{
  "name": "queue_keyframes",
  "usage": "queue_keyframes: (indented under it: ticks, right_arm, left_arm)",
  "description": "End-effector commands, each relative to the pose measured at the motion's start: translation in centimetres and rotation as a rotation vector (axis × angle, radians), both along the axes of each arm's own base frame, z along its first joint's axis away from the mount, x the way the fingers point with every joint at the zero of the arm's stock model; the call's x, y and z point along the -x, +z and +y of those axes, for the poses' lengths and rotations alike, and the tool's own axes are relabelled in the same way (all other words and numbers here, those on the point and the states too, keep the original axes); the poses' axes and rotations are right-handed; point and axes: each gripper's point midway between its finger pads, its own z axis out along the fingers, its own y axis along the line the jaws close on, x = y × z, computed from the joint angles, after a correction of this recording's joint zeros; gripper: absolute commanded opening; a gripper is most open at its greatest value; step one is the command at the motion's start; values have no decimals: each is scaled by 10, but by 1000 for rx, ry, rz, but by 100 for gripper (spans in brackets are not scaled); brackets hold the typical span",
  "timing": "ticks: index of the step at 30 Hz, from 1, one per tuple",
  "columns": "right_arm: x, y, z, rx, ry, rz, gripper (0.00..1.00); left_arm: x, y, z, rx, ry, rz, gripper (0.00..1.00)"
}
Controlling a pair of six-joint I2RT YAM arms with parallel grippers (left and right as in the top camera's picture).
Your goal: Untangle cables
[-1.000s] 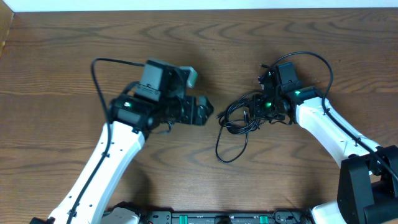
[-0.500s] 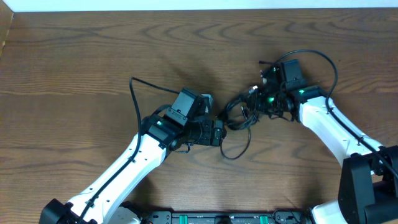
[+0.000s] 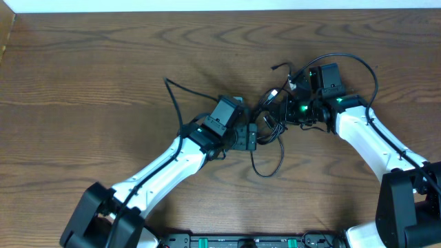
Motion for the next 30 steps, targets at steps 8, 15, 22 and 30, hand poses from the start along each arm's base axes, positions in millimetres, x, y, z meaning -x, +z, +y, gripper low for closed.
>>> queue_keyframes:
  ticks: [8, 15, 22, 30]
  right_arm:
    - [33, 44, 27, -306, 251, -28, 1]
    - [29, 72, 10, -490, 232, -20, 1]
    - [45, 88, 14, -617, 241, 83, 1]
    - [37, 54, 2, -420, 149, 109, 1]
  left_arm:
    - [-29, 3, 9, -93, -16, -163, 92]
    - [-28, 3, 8, -90, -19, -157, 87]
    - [-27, 8, -4, -33, -48, -160, 81]
    - [-28, 7, -4, -32, -48, -164, 81]
